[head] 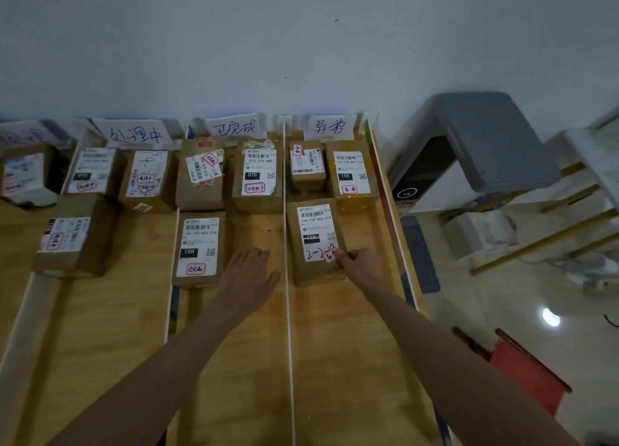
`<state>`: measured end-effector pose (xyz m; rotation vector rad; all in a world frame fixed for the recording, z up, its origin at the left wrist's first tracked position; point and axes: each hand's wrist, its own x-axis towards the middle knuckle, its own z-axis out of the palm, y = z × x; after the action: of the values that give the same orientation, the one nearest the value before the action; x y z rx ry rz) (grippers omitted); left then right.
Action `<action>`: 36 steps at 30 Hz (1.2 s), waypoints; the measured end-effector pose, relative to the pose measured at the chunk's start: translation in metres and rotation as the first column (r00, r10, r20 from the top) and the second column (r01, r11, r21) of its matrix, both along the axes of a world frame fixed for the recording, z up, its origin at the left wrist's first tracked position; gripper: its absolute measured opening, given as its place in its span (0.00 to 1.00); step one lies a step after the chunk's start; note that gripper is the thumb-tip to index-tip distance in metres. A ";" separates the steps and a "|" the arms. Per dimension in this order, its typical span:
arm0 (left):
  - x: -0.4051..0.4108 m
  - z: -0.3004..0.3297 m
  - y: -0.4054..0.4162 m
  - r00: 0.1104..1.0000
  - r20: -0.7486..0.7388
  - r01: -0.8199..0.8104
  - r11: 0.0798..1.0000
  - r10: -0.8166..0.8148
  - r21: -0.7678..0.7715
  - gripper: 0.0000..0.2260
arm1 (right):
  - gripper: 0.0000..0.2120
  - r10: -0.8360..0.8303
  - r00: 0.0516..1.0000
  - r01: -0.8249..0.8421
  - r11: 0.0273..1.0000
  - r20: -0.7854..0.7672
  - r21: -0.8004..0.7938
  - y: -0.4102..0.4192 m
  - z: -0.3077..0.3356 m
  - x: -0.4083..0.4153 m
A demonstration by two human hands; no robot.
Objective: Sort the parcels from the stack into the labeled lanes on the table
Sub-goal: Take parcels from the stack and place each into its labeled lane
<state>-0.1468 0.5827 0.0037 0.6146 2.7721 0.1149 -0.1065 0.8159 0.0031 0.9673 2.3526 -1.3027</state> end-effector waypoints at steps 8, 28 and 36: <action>0.010 -0.013 0.014 0.996 0.037 0.086 0.996 -0.087 0.015 0.23 | 0.21 0.028 1.000 -0.028 0.999 0.014 0.032 -0.003 -0.003 -0.009; 0.019 -0.024 0.021 0.996 -0.008 0.094 0.994 -0.094 -0.062 0.32 | 0.22 0.047 0.998 -0.052 0.990 0.046 0.128 -0.008 -0.012 -0.037; 0.019 -0.026 0.020 0.994 -0.003 0.106 0.991 -0.106 -0.077 0.32 | 0.22 -0.087 0.996 0.087 0.996 0.005 0.036 -0.011 -0.012 -0.055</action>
<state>-0.1275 0.6028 -0.0227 0.7421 2.7299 -0.0162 -0.1611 0.8054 -0.0093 1.0943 2.3610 -1.2910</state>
